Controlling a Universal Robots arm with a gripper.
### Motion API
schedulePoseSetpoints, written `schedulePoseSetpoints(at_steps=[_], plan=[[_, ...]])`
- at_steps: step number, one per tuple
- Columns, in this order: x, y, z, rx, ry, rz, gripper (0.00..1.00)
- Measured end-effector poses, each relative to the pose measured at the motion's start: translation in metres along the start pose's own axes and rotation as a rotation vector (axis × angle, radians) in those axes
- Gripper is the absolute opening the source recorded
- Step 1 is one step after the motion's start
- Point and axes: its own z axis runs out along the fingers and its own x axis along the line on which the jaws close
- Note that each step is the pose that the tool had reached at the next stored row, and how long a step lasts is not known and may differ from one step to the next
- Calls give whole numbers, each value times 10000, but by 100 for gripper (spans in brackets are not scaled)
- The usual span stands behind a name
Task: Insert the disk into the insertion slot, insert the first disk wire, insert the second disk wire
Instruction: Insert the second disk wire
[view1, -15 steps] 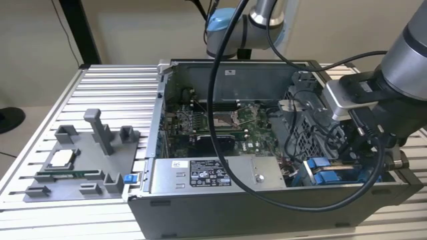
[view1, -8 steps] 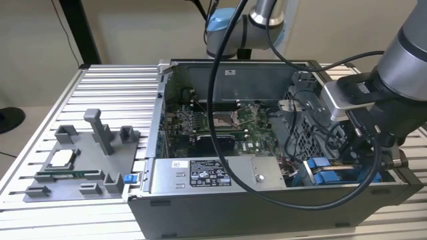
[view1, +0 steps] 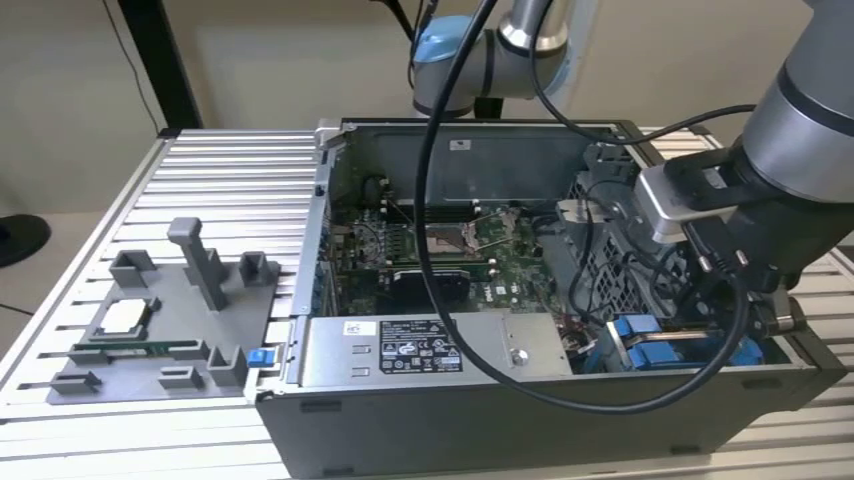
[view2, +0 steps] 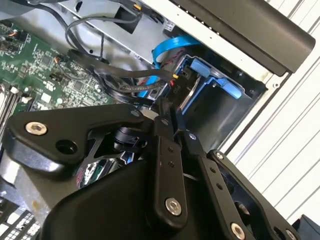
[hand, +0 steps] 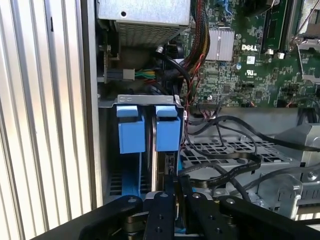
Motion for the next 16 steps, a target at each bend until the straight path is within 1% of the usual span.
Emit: schedulePoseSetpoints(at_steps=[3,8,13,15,16], plan=[[1,4,12,5,75,-14,0],[3,8,35,40,132,-30,0],[2,19,73,207,134,-56,0],[-2,19,78,240,128,-63,0],[-2,23,90,242,103,-58,0]])
